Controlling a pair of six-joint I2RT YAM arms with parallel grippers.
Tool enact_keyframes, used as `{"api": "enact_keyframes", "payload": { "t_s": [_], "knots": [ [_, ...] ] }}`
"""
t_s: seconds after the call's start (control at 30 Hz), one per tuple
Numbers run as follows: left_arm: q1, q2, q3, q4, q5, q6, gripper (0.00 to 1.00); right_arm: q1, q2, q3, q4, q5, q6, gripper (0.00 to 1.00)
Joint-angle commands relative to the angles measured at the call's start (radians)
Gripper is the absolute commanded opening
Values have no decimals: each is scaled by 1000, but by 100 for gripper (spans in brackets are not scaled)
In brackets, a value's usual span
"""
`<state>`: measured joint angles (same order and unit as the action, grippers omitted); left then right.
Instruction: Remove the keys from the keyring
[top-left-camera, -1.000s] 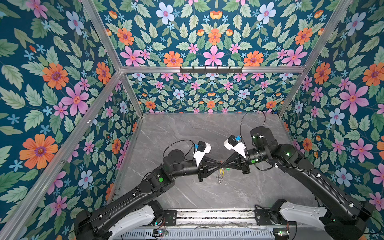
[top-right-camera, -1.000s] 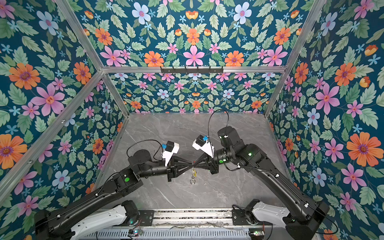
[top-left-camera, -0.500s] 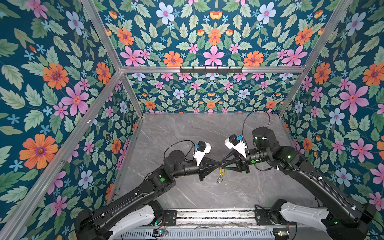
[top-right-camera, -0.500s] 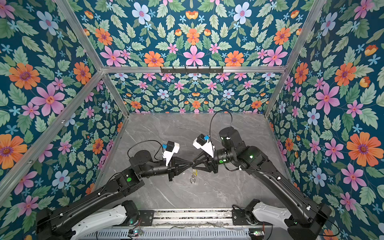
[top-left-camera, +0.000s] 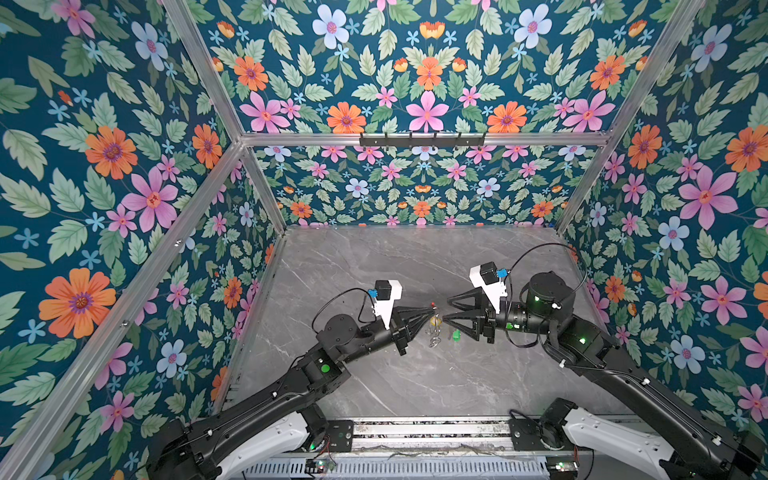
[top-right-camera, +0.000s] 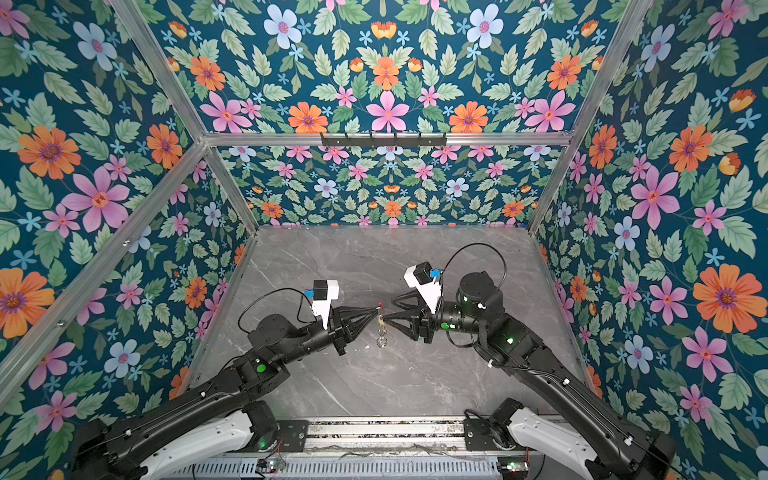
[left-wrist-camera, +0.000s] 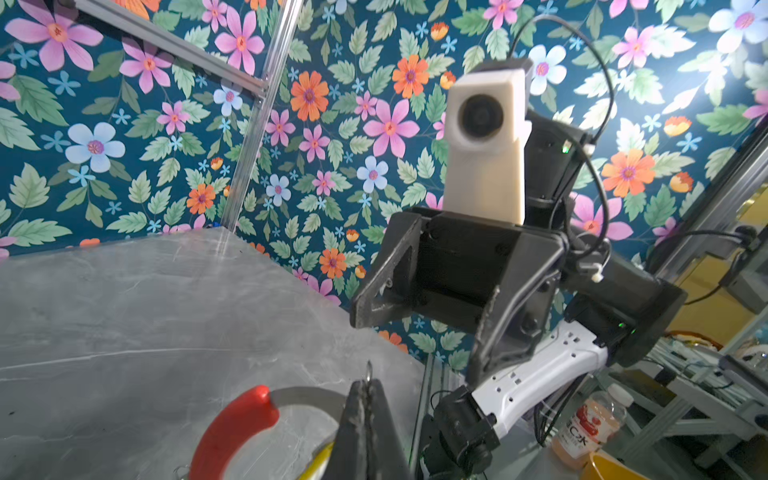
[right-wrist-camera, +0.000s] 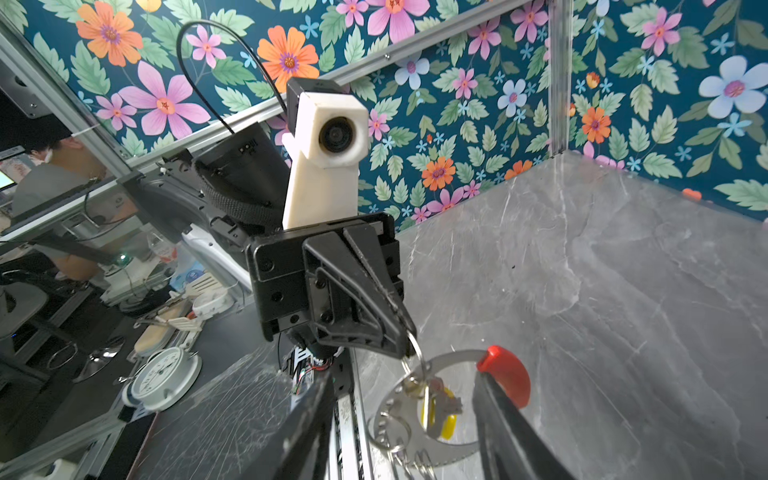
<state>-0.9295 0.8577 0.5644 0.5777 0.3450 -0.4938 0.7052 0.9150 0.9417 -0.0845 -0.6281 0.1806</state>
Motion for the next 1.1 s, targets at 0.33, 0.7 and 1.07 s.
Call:
{"api": "enact_keyframes", "payload": {
  "t_s": [0.33, 0.7, 1.07],
  "knots": [
    [0, 23, -74, 363, -14, -61, 0, 16, 14, -80, 260, 65, 122, 55],
    [0, 35, -83, 402, 10, -74, 0, 16, 49, -100, 411, -30, 227, 39],
    [-1, 26, -98, 401, -2, -71, 0, 16, 89, -94, 453, -109, 260, 20]
  ]
}}
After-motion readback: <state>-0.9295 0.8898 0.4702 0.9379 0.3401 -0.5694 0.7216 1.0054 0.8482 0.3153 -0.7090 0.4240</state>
